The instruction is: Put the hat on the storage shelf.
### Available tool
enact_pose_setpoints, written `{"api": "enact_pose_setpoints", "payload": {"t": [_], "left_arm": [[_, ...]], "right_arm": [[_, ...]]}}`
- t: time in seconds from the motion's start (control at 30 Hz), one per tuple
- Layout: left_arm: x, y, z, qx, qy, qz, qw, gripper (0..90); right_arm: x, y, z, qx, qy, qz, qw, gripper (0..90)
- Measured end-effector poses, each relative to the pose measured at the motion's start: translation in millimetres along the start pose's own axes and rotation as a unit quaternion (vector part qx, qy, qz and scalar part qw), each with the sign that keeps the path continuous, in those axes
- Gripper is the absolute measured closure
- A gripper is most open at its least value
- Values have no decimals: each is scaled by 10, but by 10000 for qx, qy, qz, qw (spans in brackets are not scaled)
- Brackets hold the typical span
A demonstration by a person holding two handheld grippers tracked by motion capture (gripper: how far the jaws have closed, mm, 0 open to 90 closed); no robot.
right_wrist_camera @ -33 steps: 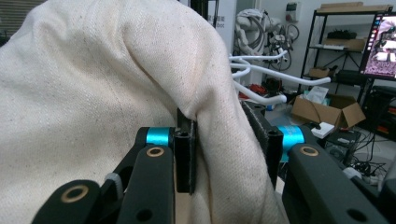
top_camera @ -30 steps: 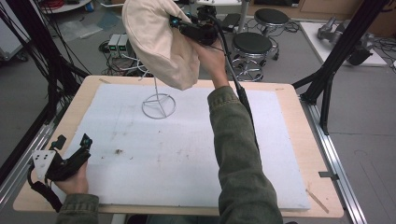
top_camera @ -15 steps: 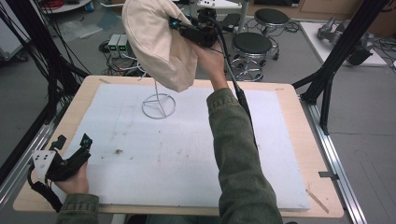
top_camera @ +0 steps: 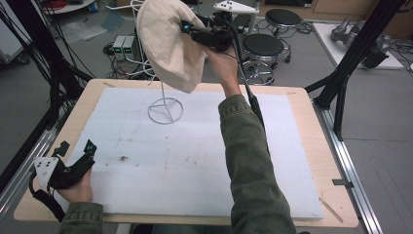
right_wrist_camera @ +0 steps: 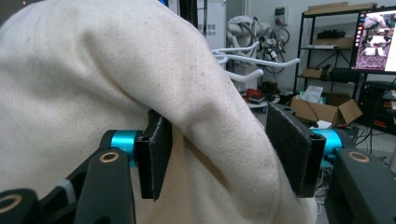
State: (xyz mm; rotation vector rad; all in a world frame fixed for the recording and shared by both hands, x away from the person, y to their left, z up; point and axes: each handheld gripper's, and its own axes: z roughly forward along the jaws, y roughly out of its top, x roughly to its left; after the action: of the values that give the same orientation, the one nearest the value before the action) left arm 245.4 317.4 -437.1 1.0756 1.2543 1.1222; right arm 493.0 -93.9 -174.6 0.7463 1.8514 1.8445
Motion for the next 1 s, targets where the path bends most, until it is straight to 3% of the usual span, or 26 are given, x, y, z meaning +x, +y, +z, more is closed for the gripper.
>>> {"api": "enact_pose_setpoints", "payload": {"t": [0.23,0.5,0.57,0.8,0.9,1.0], "left_arm": [[-10,0,3,4,-20,12,10000,203],[-14,0,3,8,-26,6,10000,203],[-15,1,1,3,-17,8,10000,203],[-22,1,3,-2,-30,3,10000,203],[-31,0,11,-21,-35,-8,10000,203],[-35,1,8,-11,-41,18,10000,203]], "right_arm": [[-68,-27,-71,-56,-29,92,9999,396],[-88,-32,-145,-172,-56,153,9997,276],[-91,-18,-178,-209,-62,144,9997,199],[-52,32,-287,-174,-75,113,9998,123],[-52,0,-351,-224,-46,212,9995,117],[-40,-61,-400,-179,-171,209,9995,113]]}}
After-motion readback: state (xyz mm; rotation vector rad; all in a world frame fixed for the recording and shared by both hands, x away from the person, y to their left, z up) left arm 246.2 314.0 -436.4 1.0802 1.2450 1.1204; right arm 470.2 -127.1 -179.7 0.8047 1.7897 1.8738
